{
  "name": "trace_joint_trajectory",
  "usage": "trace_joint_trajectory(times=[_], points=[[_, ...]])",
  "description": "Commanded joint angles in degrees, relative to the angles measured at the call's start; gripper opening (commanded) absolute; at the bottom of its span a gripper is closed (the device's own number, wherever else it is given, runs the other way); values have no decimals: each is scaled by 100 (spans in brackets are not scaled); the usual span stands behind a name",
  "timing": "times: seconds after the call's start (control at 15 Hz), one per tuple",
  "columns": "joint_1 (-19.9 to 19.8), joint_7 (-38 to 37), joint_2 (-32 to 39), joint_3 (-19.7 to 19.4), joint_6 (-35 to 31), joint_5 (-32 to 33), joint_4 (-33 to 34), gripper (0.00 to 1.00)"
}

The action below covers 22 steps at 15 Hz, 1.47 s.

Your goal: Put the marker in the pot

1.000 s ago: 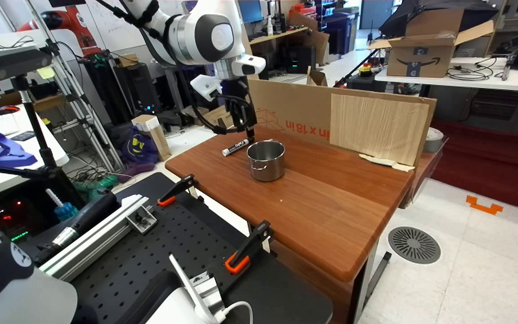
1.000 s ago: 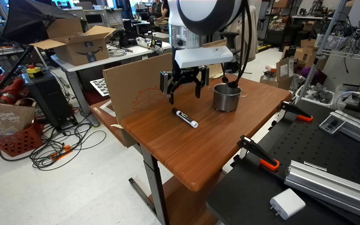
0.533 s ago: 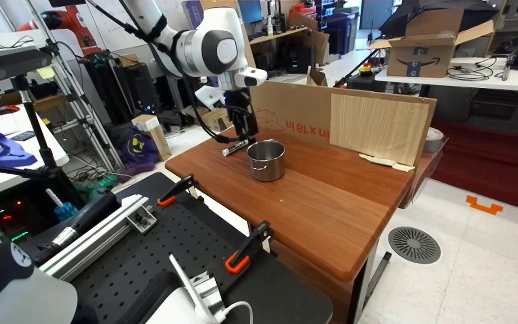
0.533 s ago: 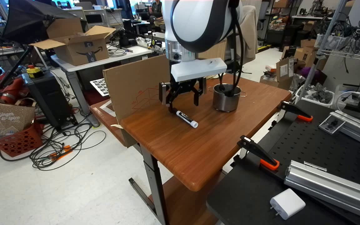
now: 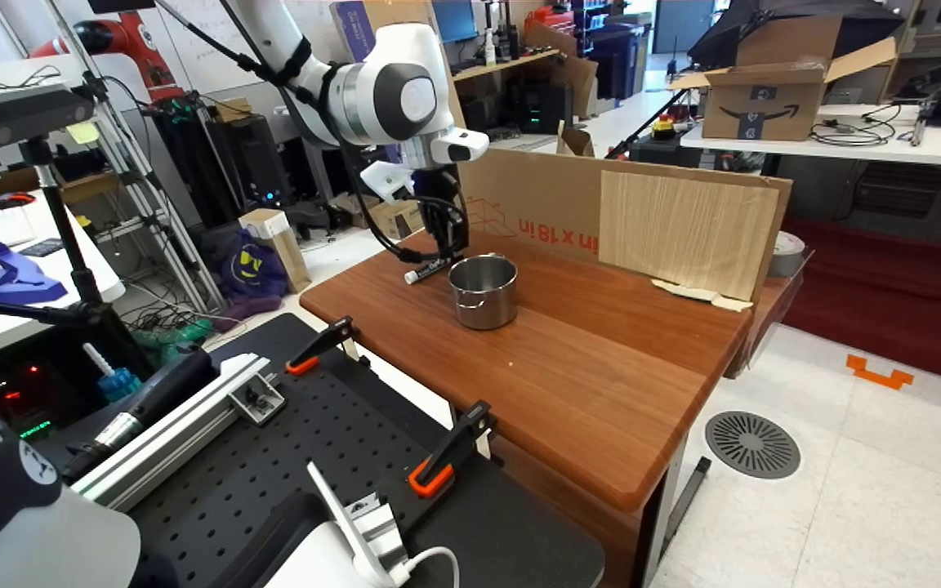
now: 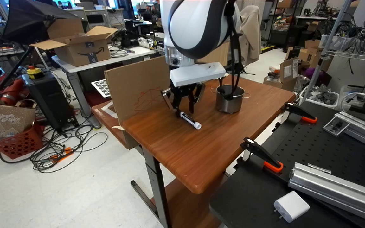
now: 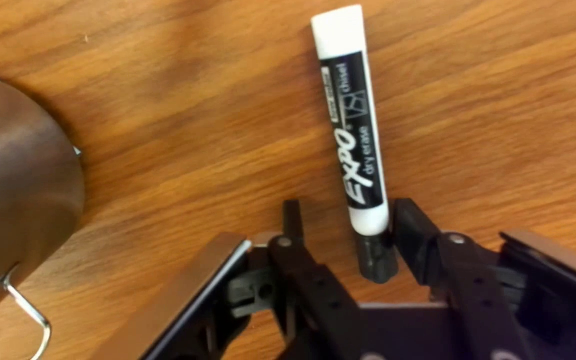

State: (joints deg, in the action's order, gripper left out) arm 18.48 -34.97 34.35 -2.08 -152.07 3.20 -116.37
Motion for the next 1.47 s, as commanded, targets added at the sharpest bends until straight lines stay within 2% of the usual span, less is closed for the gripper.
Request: trace_joint_trajectory(times=[0.0,0.2,0.33,0.53,0.87,1.27,1.4], points=[[88,-55,69,-102,211,-39,186,18],[17,21,-7,-61,239,-97,162,0],[-19,63,-113,-49,171,-115,69,5],[4,6,-447,-141,-21,-38,-213,5],[172,-410,-1365,-592,-470,413,-1014,5],[266,-2082,-2303,-1406,-1216,2244,-1931,5],[488,-2837,-2450,-1887,-1347,3026,-2049,5]])
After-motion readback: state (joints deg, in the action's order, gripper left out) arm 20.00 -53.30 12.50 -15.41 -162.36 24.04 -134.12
